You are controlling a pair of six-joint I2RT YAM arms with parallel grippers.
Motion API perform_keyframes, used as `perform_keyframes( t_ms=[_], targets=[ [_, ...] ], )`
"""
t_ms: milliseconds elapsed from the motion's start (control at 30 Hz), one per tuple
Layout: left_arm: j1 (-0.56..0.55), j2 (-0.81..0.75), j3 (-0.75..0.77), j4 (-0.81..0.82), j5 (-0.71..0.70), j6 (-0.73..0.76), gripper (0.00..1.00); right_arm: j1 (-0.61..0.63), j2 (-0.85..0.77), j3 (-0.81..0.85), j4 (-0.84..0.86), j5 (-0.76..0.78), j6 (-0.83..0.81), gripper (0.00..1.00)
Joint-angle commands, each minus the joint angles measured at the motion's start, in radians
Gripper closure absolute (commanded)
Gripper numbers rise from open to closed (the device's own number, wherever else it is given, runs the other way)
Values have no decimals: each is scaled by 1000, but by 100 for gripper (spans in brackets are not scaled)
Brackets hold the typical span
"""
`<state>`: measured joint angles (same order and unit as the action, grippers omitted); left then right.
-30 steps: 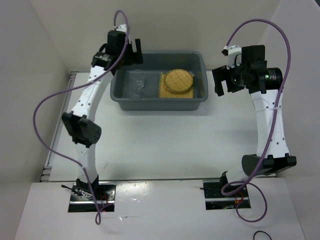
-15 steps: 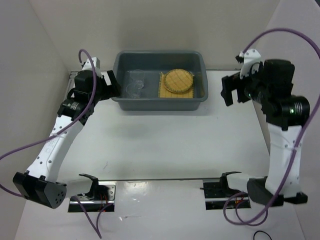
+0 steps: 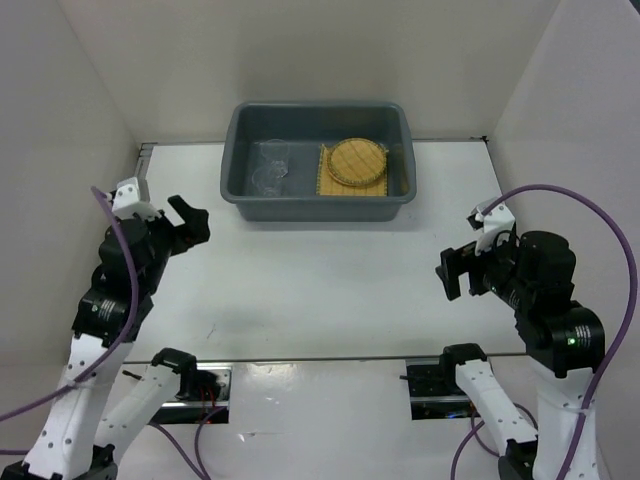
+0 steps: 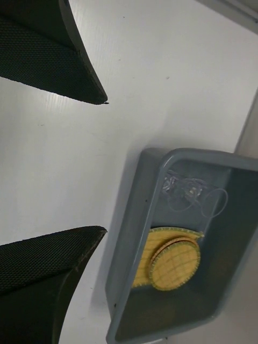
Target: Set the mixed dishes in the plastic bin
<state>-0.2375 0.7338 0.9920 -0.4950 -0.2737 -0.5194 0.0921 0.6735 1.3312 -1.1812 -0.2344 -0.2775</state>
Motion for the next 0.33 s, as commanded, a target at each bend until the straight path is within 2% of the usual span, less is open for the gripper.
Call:
perform_keyframes(
  t_ms=[0, 300],
  targets=[
    [7, -65, -33, -31, -47, -30, 0, 8, -40, -40, 135, 52, 26, 2],
    [17, -280, -108, -74, -82, -62, 0, 8, -40, -112, 195, 43, 35, 2]
  ],
)
